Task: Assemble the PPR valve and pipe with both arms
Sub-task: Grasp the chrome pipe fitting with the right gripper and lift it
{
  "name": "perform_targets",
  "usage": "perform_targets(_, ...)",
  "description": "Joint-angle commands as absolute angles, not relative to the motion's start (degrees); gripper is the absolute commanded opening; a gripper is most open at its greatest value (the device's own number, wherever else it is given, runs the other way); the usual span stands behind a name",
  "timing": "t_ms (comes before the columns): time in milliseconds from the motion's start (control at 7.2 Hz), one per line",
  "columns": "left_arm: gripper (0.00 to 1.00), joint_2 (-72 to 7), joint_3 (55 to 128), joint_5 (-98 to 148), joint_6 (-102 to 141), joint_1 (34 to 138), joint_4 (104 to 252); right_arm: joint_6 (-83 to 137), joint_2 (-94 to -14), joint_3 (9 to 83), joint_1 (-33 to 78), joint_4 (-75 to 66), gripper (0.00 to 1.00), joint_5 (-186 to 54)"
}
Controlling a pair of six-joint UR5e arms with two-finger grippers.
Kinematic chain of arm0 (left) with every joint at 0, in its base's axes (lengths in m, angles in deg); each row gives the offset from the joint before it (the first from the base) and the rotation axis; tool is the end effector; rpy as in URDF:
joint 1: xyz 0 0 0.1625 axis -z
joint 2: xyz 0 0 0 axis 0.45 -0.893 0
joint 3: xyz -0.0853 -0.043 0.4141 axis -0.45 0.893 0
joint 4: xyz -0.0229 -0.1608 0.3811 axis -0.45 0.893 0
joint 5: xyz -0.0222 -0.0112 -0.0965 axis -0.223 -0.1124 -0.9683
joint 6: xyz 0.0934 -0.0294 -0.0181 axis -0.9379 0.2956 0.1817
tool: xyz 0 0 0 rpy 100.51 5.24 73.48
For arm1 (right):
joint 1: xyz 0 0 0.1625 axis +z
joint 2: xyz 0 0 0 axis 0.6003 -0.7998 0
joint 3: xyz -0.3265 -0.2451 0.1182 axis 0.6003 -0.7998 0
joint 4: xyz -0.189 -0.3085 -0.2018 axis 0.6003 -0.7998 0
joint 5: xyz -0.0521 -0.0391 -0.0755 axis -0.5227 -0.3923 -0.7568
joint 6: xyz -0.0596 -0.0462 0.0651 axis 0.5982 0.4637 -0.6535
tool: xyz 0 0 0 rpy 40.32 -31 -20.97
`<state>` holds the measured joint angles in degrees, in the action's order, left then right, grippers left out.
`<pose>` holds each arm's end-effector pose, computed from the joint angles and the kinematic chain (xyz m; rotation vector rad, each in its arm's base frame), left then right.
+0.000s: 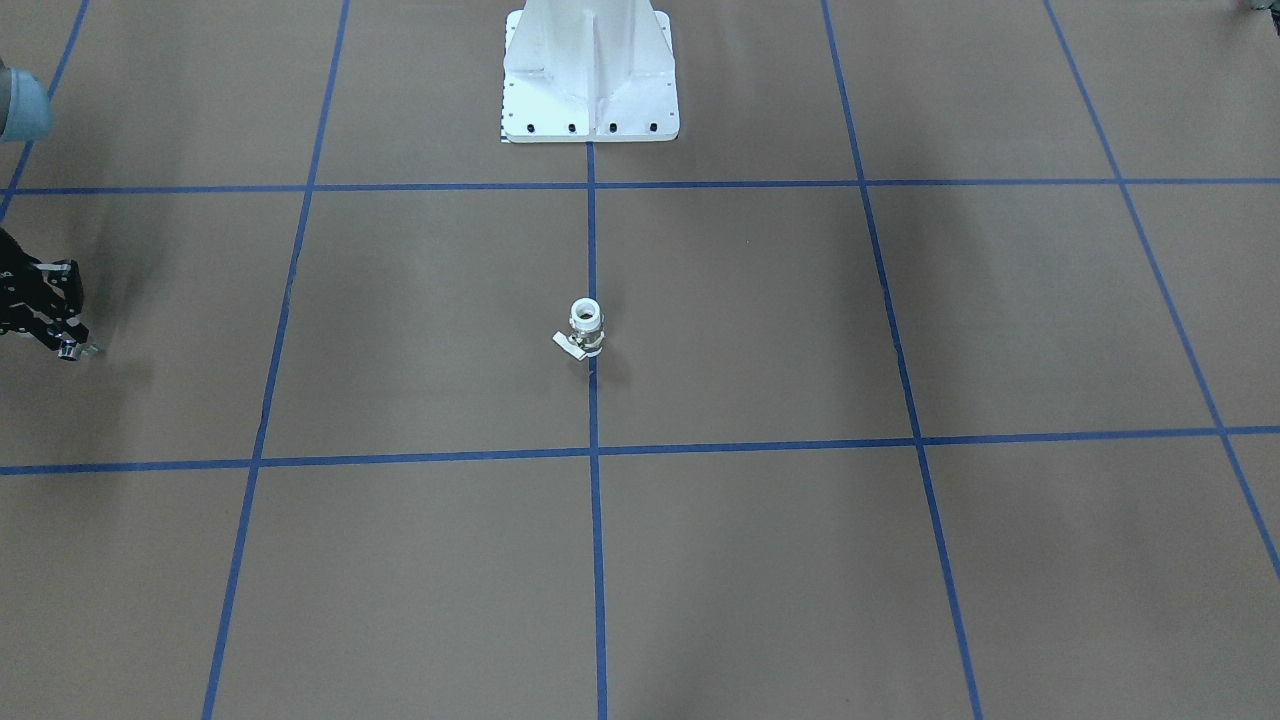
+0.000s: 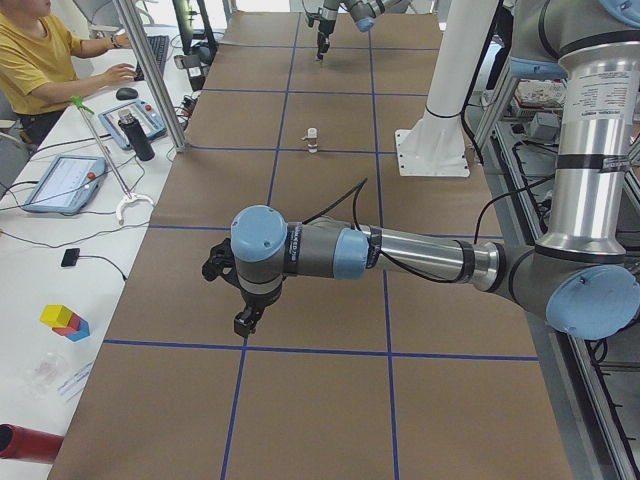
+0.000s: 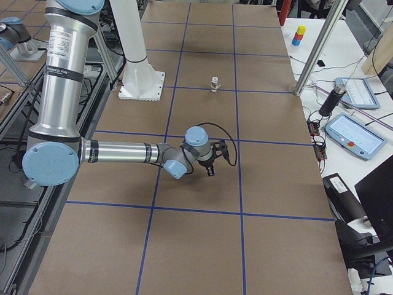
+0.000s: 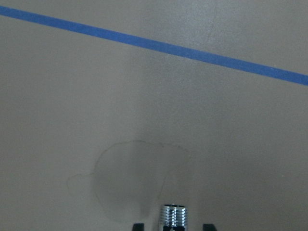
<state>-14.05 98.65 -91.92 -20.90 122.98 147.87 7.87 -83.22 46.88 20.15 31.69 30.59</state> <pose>-0.1126 -0.4910 0.5828 0.3136 0.7971 0.3545 -0.1763 -0.4256 0.6102 0.3481 -0.8363 -0.1601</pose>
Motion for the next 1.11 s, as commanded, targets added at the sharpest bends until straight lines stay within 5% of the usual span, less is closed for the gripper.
perform_targets(0,1.00,-13.96,98.17,-91.83,-12.87,122.90,147.38,7.69,-76.35,47.28,20.15,23.31,0.00,30.20)
perform_targets(278,1.00,-13.09,96.24,-87.90,-9.89,122.63,146.85,7.08,-70.10,47.80,20.24,16.88,0.00,30.38)
perform_targets(694,1.00,-11.77,96.23,-84.45,-10.16,122.55,147.98,0.85,-61.50,61.64,20.15,-6.70,0.00,30.99)
perform_targets(972,1.00,-12.11,96.32,-84.80,-9.98,122.55,147.90,-13.22,-49.66,64.60,15.27,-19.50,0.00,30.56)
